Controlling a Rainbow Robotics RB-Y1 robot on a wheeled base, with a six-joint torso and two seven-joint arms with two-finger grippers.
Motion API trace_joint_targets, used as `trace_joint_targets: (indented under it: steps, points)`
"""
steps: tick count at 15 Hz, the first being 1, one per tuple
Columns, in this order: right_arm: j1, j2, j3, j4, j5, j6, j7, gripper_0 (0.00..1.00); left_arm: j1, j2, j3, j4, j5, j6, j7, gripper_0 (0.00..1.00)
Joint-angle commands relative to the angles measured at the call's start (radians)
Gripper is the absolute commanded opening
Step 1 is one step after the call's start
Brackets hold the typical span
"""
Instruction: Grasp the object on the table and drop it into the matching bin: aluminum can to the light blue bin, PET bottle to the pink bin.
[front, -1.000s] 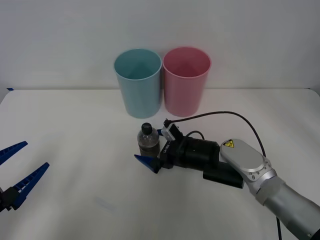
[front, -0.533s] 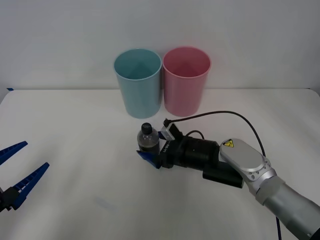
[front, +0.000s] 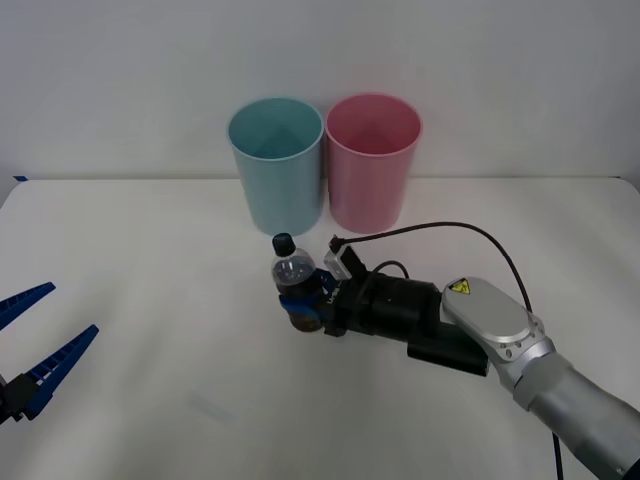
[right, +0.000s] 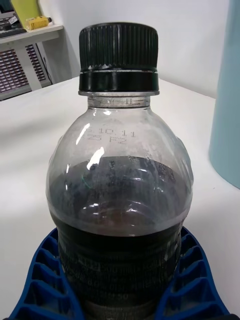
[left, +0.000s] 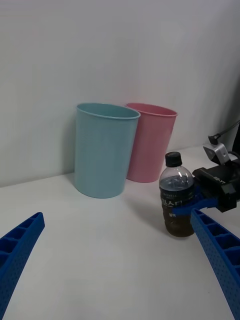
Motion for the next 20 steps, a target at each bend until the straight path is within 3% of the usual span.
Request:
trace_joint_targets:
  steps: [1, 4, 7, 13, 20]
  points:
    - [0.036, -0.040, 0.000, -0.075, -0.032, 0.007, -0.003, 0.00, 0.000, 0.000, 0.000, 0.000, 0.000, 0.000, 0.000, 1.00]
    - [0.096, -0.095, -0.023, -0.170, -0.079, -0.004, -0.006, 0.00, 0.000, 0.000, 0.000, 0.000, 0.000, 0.000, 0.000, 1.00]
    - [0.178, -0.123, -0.104, -0.250, -0.122, -0.028, -0.002, 0.00, 0.000, 0.000, 0.000, 0.000, 0.000, 0.000, 0.000, 1.00]
    - [0.323, -0.100, -0.316, -0.371, -0.178, -0.152, 0.000, 0.00, 0.000, 0.000, 0.000, 0.000, 0.000, 0.000, 0.000, 1.00]
    - [0.439, -0.106, -0.470, -0.565, -0.222, -0.177, -0.091, 0.00, 0.000, 0.000, 0.000, 0.000, 0.000, 0.000, 0.000, 1.00]
